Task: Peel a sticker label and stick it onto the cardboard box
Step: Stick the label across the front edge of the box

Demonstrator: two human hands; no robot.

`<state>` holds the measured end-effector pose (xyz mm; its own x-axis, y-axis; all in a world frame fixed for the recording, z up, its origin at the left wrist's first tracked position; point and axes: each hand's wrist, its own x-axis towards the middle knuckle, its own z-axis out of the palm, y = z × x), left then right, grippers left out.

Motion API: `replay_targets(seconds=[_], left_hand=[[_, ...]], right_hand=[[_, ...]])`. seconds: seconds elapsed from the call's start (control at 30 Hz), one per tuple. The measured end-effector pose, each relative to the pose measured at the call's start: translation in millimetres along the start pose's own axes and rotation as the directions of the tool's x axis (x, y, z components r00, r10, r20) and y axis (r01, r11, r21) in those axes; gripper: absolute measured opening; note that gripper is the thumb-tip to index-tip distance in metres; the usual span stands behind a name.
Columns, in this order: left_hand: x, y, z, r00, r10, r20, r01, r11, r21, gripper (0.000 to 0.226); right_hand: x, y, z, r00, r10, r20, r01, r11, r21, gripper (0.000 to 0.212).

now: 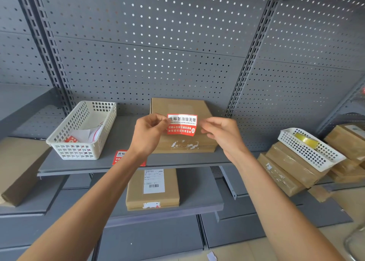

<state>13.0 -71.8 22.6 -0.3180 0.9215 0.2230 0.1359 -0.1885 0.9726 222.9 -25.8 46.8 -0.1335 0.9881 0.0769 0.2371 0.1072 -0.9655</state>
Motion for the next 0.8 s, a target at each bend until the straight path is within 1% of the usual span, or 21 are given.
replay_targets(seconds=[0.13, 0.27, 0.33, 0.4, 0.47, 0.57, 0.8], left_hand=[[1, -3, -1, 0.999, -0.029, 0.02, 0.03, 1.0, -0.01, 0.021], [0, -6, -2, 0.999, -0.042, 0.014, 0.042, 0.999, -0.003, 0.023], [0, -8, -4, 0.999, -0.047, 0.012, 0.047, 0.999, 0.0, 0.023], [0, -8, -5, 0.999, -0.054, 0.004, 0.054, 0.998, -0.011, 0.021], [0, -7, -6, 0.998, -0.056, -0.002, 0.056, 0.998, -0.022, 0.02], [-2, -5, -8, 0.998, -0.058, 0.011, 0.058, 0.998, -0.017, 0.021], [-8, -7, -5, 0.996, -0.069, 0.054, 0.07, 0.997, -0.014, 0.022]], right_hand=[[-2, -1, 5, 1.0, -0.014, 0.012, 0.014, 0.999, -0.038, 0.011], [-8, -5, 8, 0.999, -0.038, 0.025, 0.038, 0.999, 0.006, 0.024], [-12, -3, 9, 0.996, -0.076, 0.048, 0.077, 0.997, -0.03, 0.027], [-13, 1, 11, 0.994, -0.093, 0.051, 0.096, 0.994, -0.06, 0.024], [-12, 5, 12, 0.995, -0.093, 0.038, 0.096, 0.992, -0.085, 0.018], [-12, 10, 12, 0.995, -0.095, 0.036, 0.098, 0.99, -0.105, 0.012], [-10, 21, 12, 0.992, -0.122, 0.014, 0.123, 0.979, -0.161, 0.011]])
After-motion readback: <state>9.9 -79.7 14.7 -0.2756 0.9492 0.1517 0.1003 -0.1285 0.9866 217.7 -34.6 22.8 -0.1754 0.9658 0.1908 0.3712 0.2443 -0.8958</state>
